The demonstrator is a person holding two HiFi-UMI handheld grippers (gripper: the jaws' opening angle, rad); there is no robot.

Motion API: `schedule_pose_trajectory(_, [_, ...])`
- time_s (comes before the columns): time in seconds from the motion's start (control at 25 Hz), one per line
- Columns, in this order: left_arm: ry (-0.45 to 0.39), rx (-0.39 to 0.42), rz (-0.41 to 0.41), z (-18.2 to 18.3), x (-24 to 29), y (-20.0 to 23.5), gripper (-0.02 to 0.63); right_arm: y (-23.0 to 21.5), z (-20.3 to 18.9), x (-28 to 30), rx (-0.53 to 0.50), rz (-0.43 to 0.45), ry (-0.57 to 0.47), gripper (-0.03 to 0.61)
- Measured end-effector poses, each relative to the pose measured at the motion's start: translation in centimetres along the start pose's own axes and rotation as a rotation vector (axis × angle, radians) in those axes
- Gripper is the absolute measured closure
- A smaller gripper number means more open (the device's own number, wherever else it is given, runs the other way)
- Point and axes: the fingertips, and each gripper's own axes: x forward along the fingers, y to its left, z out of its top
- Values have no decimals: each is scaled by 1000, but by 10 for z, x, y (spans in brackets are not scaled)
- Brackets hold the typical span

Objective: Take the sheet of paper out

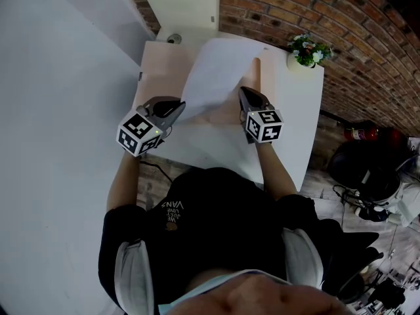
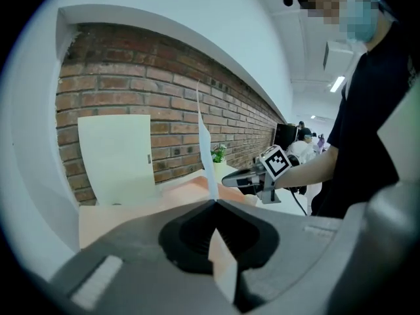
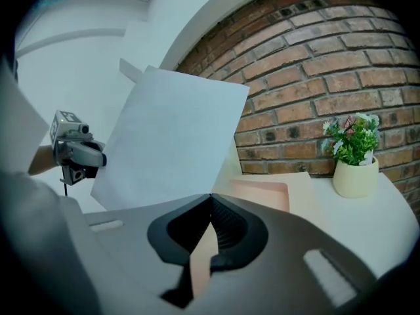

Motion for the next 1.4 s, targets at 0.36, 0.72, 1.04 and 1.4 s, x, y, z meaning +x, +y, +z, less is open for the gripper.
schedule_pose_trajectory(0.36, [-84, 57, -63, 17, -1, -9, 613, 6, 19, -12, 21, 53, -99, 501])
schedule_pose_trajectory(0.72, [-139, 128, -145, 30, 4, -18, 613, 16, 36, -28, 44, 198, -183, 407])
schedule_pose_trajectory(1.04, [-166, 195, -194, 40, 1, -21, 613, 13, 44, -38, 14, 235, -204, 370])
schedule_pose_trajectory(1.4, [-161, 144, -180, 36, 9, -14, 612, 21, 48, -44, -14, 291, -216, 430])
